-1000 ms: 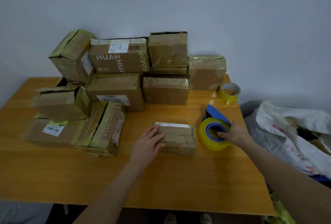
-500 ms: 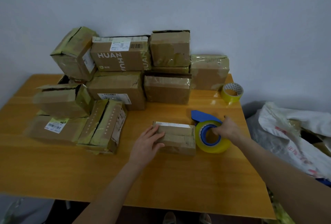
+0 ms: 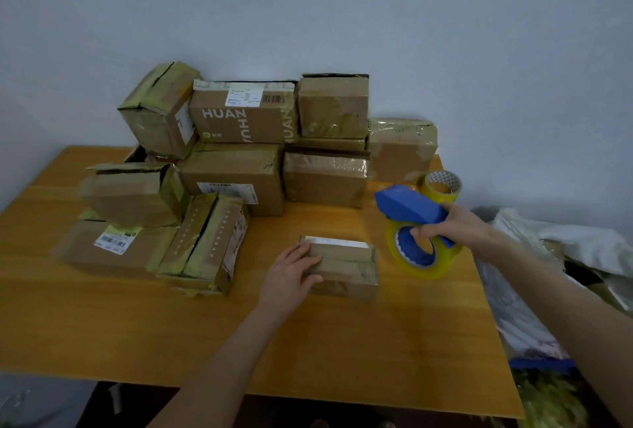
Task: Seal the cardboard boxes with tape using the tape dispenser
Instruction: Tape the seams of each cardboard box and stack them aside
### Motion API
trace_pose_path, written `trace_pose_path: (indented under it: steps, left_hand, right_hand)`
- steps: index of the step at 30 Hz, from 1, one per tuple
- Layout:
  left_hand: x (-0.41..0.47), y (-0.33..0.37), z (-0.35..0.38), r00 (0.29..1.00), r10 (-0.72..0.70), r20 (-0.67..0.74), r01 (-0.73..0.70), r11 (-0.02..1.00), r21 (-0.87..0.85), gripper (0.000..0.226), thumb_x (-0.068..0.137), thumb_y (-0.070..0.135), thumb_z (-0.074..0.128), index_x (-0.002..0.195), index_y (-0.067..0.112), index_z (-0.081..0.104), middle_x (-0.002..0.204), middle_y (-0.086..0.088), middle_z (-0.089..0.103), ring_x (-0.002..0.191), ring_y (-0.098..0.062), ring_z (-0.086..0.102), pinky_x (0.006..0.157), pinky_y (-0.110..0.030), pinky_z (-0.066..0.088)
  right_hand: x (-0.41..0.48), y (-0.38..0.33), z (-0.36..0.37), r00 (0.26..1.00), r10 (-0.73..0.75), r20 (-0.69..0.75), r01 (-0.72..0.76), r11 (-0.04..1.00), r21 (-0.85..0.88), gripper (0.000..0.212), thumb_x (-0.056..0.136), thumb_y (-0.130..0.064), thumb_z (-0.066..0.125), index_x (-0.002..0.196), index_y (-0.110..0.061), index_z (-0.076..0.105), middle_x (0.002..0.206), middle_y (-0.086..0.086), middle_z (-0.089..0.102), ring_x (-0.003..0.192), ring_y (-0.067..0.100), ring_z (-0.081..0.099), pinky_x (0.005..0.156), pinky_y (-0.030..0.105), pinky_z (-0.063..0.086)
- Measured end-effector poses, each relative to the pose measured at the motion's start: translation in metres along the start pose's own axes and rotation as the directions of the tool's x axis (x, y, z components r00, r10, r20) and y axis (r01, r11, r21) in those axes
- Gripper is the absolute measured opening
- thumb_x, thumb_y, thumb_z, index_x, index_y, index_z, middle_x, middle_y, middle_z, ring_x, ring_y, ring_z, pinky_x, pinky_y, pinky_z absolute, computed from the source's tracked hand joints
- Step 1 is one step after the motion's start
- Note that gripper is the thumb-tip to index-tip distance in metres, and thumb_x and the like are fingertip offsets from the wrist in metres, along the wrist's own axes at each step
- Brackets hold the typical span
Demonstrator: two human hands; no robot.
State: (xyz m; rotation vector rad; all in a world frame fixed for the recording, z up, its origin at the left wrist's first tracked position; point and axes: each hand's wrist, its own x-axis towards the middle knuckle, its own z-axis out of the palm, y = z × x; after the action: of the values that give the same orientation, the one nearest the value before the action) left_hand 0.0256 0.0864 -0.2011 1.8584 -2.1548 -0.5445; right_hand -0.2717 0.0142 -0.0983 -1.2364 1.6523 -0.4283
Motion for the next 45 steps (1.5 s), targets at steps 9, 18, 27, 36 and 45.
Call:
trace_pose_path:
  steps: [9, 18, 27, 36, 45]
  left_hand:
    - [0.002, 0.001, -0.003, 0.999, -0.042, 0.021, 0.047, 0.958, -0.281, 0.043, 0.088, 0.033, 0.067, 0.13, 0.028, 0.059, 0.146, 0.011, 0.042, 0.136, -0.014, 0.031, 0.108, -0.031, 0.032]
    - [0.016, 0.01, -0.061, 0.859, -0.389, 0.334, 0.446, 0.245, -0.861, 0.059, 0.089, 0.061, 0.043, 0.116, 0.013, 0.064, 0.111, -0.002, 0.069, 0.103, -0.022, 0.063, 0.087, -0.035, 0.05]
    - [0.028, 0.013, -0.063, 0.864, -0.402, 0.303, 0.43, 0.277, -0.859, 0.016, 0.091, 0.026, 0.063, 0.094, 0.011, 0.067, 0.084, 0.0, 0.068, 0.081, -0.015, 0.057, 0.073, -0.028, 0.044]
    - [0.021, 0.007, -0.054, 0.811, -0.537, 0.23, 0.447, 0.318, -0.836, 0.012, 0.093, 0.011, 0.056, 0.084, 0.012, 0.063, 0.075, -0.001, 0.059, 0.067, -0.01, 0.049, 0.054, -0.02, 0.035]
    - [0.012, -0.024, -0.042, 0.744, -0.652, 0.147, 0.455, 0.333, -0.826, 0.028, 0.095, 0.022, 0.059, 0.069, 0.011, 0.057, 0.065, -0.001, 0.048, 0.058, -0.013, 0.04, 0.047, -0.023, 0.033]
  right_hand:
    - [-0.022, -0.055, 0.052, 0.933, -0.207, 0.295, 0.281, 0.93, -0.238, 0.047, 0.074, -0.008, 0.078, 0.112, -0.017, 0.053, 0.102, 0.0, 0.059, 0.09, 0.012, 0.061, 0.069, 0.02, 0.048]
    - [-0.008, -0.045, 0.061, 0.92, -0.215, 0.328, 0.319, 0.896, -0.308, 0.054, 0.072, -0.006, 0.079, 0.117, -0.017, 0.051, 0.109, 0.007, 0.06, 0.099, 0.022, 0.062, 0.09, 0.041, 0.054]
    - [-0.004, -0.044, 0.06, 0.905, -0.234, 0.356, 0.36, 0.867, -0.344, 0.055, 0.074, -0.008, 0.079, 0.118, -0.019, 0.049, 0.108, 0.002, 0.059, 0.097, 0.016, 0.061, 0.079, 0.028, 0.054]
    - [-0.006, -0.059, 0.071, 0.883, -0.316, 0.346, 0.459, 0.73, -0.506, 0.063, 0.066, -0.039, 0.078, 0.121, -0.042, 0.045, 0.107, -0.008, 0.06, 0.096, 0.016, 0.06, 0.084, 0.041, 0.055]
    - [-0.013, -0.068, 0.057, 0.896, -0.256, 0.362, 0.439, 0.627, -0.644, 0.068, 0.057, -0.057, 0.07, 0.119, -0.045, 0.045, 0.102, -0.014, 0.059, 0.094, 0.016, 0.06, 0.084, 0.045, 0.054]
